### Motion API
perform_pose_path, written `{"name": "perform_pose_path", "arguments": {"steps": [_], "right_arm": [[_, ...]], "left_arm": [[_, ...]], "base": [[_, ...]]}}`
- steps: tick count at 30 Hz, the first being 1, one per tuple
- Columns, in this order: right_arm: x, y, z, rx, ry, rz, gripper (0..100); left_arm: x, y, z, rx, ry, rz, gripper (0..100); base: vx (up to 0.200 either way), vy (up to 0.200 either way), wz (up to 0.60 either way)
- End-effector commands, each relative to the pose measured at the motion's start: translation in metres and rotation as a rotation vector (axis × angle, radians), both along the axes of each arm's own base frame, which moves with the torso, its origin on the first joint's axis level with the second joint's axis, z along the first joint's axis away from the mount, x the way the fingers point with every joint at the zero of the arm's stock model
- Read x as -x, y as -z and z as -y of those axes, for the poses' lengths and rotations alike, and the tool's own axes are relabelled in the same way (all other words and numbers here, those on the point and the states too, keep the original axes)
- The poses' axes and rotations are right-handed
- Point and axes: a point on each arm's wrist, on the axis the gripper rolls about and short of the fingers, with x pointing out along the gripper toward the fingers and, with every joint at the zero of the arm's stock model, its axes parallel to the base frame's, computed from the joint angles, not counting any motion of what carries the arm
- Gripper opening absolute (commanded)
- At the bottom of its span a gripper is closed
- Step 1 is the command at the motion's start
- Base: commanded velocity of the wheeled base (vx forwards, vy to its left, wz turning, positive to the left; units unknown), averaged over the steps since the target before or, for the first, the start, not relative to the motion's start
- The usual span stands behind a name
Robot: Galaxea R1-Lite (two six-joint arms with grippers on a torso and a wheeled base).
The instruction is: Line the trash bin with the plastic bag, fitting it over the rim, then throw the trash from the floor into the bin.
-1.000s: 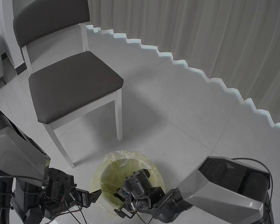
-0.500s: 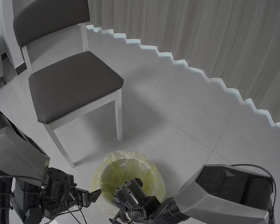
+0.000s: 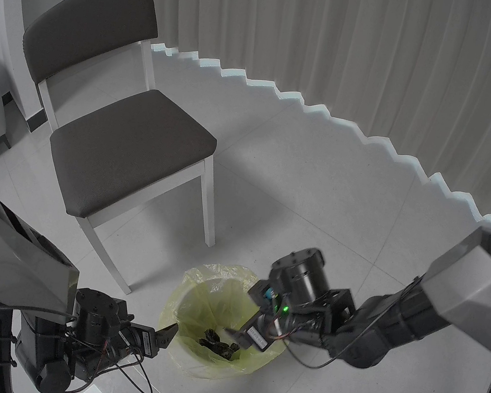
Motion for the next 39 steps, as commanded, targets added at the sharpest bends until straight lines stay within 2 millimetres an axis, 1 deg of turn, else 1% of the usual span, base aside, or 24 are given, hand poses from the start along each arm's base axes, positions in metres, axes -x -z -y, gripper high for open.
{"name": "perform_pose_path", "arguments": {"steps": [1,2,3,4,5,6,8,11,12,13,14,15,18,19,20,24,27,28,29,30,33,37,38,39], "right_arm": [[-0.018,-0.06,0.055,-0.078,0.168,0.124,100],[-0.018,-0.06,0.055,-0.078,0.168,0.124,100],[-0.021,-0.081,0.079,-0.099,0.232,0.171,100],[-0.021,-0.086,0.083,-0.106,0.242,0.181,100],[-0.021,-0.105,0.108,-0.124,0.304,0.226,100],[-0.02,-0.113,0.121,-0.132,0.334,0.246,100],[-0.011,-0.135,0.158,-0.154,0.424,0.308,100],[0.017,-0.158,0.198,-0.182,0.511,0.377,100],[0.018,-0.16,0.2,-0.184,0.515,0.383,100],[0.039,-0.169,0.217,-0.2,0.554,0.423,100],[0.05,-0.173,0.223,-0.207,0.569,0.442,100],[0.066,-0.177,0.23,-0.22,0.577,0.462,100],[0.096,-0.182,0.243,-0.239,0.589,0.494,100],[0.101,-0.183,0.245,-0.241,0.592,0.5,100],[0.12,-0.186,0.251,-0.251,0.599,0.517,100],[0.159,-0.192,0.258,-0.267,0.611,0.544,100],[0.193,-0.195,0.263,-0.273,0.621,0.568,100],[0.202,-0.195,0.264,-0.274,0.624,0.571,100],[0.205,-0.195,0.265,-0.274,0.624,0.571,100],[0.221,-0.194,0.267,-0.275,0.628,0.576,100],[0.243,-0.192,0.269,-0.283,0.627,0.594,100],[0.276,-0.184,0.272,-0.295,0.625,0.62,100],[0.279,-0.184,0.273,-0.297,0.625,0.622,100],[0.294,-0.179,0.274,-0.3,0.624,0.628,100]], "left_arm": [[-0.007,-0.022,0.001,0.055,-0.008,0.104,100],[-0.007,-0.022,0.001,0.055,-0.008,0.104,100],[-0.01,-0.027,0.001,0.06,-0.013,0.132,100],[-0.01,-0.028,0.001,0.06,-0.013,0.137,100],[-0.012,-0.036,-0.004,0.058,-0.025,0.174,100],[-0.013,-0.042,-0.007,0.056,-0.03,0.198,100],[-0.016,-0.06,-0.019,0.041,-0.06,0.282,100],[-0.015,-0.088,-0.039,0.027,-0.108,0.4,100],[-0.015,-0.089,-0.04,0.026,-0.111,0.406,100],[-0.011,-0.106,-0.051,0.014,-0.137,0.477,100],[-0.008,-0.112,-0.056,0.007,-0.147,0.506,100],[-0.004,-0.12,-0.062,-0.008,-0.159,0.533,100],[0.009,-0.134,-0.071,-0.018,-0.178,0.559,100],[0.012,-0.136,-0.072,-0.017,-0.18,0.561,100],[0.023,-0.145,-0.074,-0.016,-0.179,0.566,100],[0.048,-0.157,-0.078,-0.013,-0.165,0.552,100],[0.071,-0.166,-0.084,-0.008,-0.167,0.553,100],[0.077,-0.167,-0.085,-0.008,-0.167,0.553,100],[0.08,-0.168,-0.086,-0.009,-0.167,0.551,100],[0.093,-0.17,-0.09,-0.007,-0.169,0.552,100],[0.116,-0.173,-0.095,-0.003,-0.17,0.561,100],[0.155,-0.167,-0.105,0.007,-0.176,0.55,100],[0.158,-0.166,-0.106,0.009,-0.175,0.55,100],[0.174,-0.16,-0.111,0.004,-0.188,0.546,100]], "base": [[0.0,0.0,0.0],[0.0,0.0,0.0],[0.0,0.0,0.0],[0.0,0.0,0.0],[0.0,0.0,0.0],[0.0,0.0,0.0],[0.0,0.0,0.0],[0.0,0.0,0.0],[0.0,0.0,0.0],[0.0,0.0,0.0],[0.0,0.0,0.0],[0.0,0.0,0.0],[0.0,0.0,0.0],[0.0,0.0,0.0],[0.0,0.0,0.0],[0.0,0.0,0.0],[0.0,0.0,0.0],[0.0,0.0,0.0],[0.0,0.0,0.0],[0.0,0.0,0.0],[0.0,0.0,0.0],[0.0,0.0,0.0],[0.0,0.0,0.0],[0.0,0.0,0.0]]}}
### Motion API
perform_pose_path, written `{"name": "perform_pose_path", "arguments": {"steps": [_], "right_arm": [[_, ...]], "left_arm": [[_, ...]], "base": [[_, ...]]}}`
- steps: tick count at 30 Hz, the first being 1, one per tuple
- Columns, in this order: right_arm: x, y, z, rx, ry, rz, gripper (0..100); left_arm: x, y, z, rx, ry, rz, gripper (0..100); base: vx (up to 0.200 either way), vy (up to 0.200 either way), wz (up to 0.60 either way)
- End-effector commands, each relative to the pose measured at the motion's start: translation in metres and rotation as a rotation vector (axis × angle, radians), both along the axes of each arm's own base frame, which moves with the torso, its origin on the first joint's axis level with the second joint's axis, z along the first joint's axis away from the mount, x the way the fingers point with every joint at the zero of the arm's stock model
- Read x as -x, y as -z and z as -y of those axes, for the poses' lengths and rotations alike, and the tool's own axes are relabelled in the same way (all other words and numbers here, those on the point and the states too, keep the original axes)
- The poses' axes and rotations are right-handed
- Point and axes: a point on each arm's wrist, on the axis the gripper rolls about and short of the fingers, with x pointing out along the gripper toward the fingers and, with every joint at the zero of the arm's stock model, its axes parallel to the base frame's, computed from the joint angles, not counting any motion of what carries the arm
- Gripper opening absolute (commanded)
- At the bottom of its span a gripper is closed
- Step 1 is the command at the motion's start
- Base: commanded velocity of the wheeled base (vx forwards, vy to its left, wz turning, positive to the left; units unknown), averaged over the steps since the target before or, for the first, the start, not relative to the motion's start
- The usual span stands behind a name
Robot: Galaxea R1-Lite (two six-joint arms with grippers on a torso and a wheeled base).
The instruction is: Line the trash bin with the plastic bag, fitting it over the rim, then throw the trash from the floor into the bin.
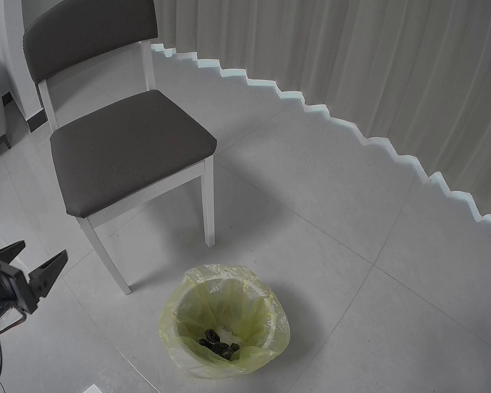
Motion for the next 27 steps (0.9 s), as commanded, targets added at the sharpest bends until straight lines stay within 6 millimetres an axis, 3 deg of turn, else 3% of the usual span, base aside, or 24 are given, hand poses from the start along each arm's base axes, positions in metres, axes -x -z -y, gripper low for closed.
{"name": "perform_pose_path", "arguments": {"steps": [1,9,15,23,27], "right_arm": [[0.089,0.016,0.01,-0.017,0.015,0.126,100],[0.142,0.053,0.011,-0.132,0.026,0.143,100],[0.162,0.083,0.004,-0.281,0.0,0.105,100],[0.159,0.101,0.004,-0.409,0.041,-0.044,100],[0.153,0.104,0.004,-0.408,0.026,-0.042,100]], "left_arm": [[0.082,0.001,-0.022,0.042,-0.042,0.141,100],[0.143,0.032,-0.032,0.051,-0.064,0.148,100],[0.146,0.023,-0.033,0.15,-0.092,0.155,100],[0.135,0.058,-0.033,0.136,-0.194,0.038,100],[0.133,0.062,-0.033,0.134,-0.212,0.024,100]], "base": [[0.0,0.0,0.0],[0.0,0.0,0.0],[0.0,0.0,0.0],[0.0,0.0,0.0],[0.0,0.0,0.0]]}}
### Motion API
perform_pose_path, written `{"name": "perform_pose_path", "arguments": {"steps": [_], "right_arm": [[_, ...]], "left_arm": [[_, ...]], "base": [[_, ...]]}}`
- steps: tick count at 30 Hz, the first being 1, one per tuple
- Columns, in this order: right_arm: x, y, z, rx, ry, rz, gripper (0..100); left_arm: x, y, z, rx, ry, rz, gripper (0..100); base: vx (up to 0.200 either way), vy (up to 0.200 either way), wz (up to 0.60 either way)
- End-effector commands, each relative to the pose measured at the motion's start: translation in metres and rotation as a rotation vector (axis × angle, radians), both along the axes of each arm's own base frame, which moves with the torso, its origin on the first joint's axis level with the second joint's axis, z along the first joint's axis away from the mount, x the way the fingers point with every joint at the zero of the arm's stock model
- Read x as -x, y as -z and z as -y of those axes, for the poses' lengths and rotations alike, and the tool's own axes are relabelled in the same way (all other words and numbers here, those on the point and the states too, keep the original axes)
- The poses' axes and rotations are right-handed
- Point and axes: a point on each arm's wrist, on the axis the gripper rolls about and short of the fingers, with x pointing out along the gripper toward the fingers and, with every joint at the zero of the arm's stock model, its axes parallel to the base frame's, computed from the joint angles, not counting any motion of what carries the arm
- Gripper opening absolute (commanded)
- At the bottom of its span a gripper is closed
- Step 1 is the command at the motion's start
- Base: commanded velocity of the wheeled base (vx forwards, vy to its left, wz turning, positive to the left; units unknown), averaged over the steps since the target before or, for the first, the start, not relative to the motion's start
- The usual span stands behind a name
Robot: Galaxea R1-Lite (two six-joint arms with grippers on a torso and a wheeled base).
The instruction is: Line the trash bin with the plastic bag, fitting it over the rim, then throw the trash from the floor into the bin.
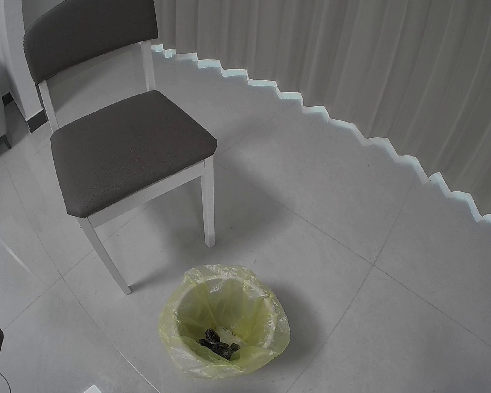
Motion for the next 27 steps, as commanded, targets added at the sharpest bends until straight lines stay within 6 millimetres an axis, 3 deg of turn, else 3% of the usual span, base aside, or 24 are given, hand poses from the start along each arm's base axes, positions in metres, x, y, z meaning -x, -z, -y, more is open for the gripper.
{"name": "perform_pose_path", "arguments": {"steps": [1,9,17,27], "right_arm": [[0.0,0.008,-0.001,-0.002,-0.004,0.027,100],[-0.03,0.019,-0.002,0.081,-0.059,0.166,100],[-0.046,0.027,-0.002,0.095,-0.056,0.264,100],[-0.068,0.061,-0.002,0.135,-0.05,0.322,100]], "left_arm": [[0.001,0.007,0.0,0.005,-0.028,0.001,100],[0.005,0.009,0.003,-0.022,-0.103,0.037,100],[0.009,0.011,0.005,-0.033,-0.045,0.086,100],[0.002,0.016,0.005,-0.12,-0.04,0.17,100]], "base": [[0.0,0.0,0.0],[0.0,0.0,0.0],[0.0,0.0,0.0],[0.0,0.0,0.0]]}}
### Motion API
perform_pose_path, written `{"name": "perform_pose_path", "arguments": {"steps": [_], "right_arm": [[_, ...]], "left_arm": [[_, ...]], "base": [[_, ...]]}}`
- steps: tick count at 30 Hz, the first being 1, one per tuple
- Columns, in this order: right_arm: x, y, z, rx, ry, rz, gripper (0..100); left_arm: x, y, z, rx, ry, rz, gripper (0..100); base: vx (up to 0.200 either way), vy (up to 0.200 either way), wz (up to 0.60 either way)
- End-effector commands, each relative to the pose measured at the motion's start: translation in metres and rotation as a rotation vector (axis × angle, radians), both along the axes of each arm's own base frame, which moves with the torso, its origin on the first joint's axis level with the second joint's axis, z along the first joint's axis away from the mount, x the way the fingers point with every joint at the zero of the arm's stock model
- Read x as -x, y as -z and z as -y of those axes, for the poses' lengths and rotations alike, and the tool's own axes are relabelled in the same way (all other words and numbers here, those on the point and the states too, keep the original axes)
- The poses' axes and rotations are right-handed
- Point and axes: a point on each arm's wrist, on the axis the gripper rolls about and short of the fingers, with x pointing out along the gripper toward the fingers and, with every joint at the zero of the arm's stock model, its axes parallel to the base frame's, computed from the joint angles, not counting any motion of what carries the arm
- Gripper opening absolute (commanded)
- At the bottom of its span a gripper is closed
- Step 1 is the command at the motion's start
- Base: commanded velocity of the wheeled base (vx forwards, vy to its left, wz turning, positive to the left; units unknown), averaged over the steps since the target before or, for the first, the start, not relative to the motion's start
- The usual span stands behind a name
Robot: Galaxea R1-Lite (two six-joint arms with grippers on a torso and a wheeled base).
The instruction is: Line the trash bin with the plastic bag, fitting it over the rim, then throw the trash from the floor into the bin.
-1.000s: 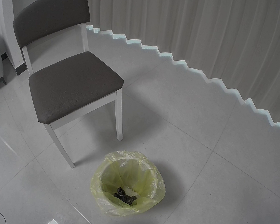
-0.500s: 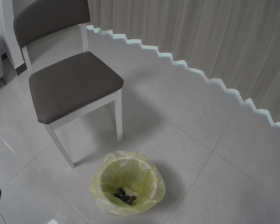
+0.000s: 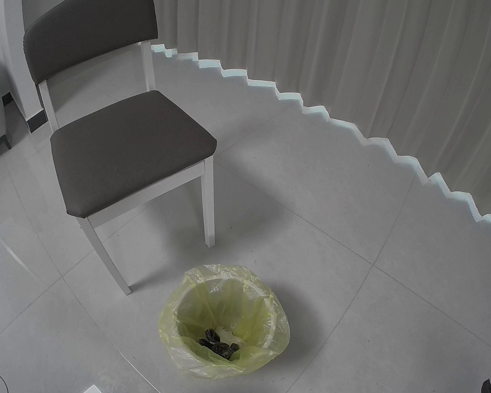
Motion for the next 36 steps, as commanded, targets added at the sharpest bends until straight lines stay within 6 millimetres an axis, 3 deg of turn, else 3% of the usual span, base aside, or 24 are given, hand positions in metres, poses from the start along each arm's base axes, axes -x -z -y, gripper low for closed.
{"name": "perform_pose_path", "arguments": {"steps": [1,14,20,26,36], "right_arm": [[-0.008,0.021,0.0,0.019,0.012,-0.021,100],[-0.008,0.024,0.001,0.026,0.038,-0.051,100],[-0.008,0.025,0.001,0.015,0.043,-0.061,100],[-0.008,0.032,0.004,0.038,0.16,-0.123,100],[-0.008,0.032,0.004,0.026,0.159,-0.13,100]], "left_arm": [[-0.004,0.005,0.0,-0.049,0.001,0.075,100],[-0.004,0.007,0.0,-0.078,-0.015,0.06,100],[-0.004,0.007,0.001,-0.124,0.028,0.057,100],[-0.004,0.014,0.002,-0.196,0.108,-0.011,100],[-0.004,0.013,0.002,-0.187,0.105,0.0,100]], "base": [[0.0,0.0,0.0],[0.0,0.0,0.0],[0.0,0.0,0.0],[0.0,0.0,0.0],[0.0,0.0,0.0]]}}
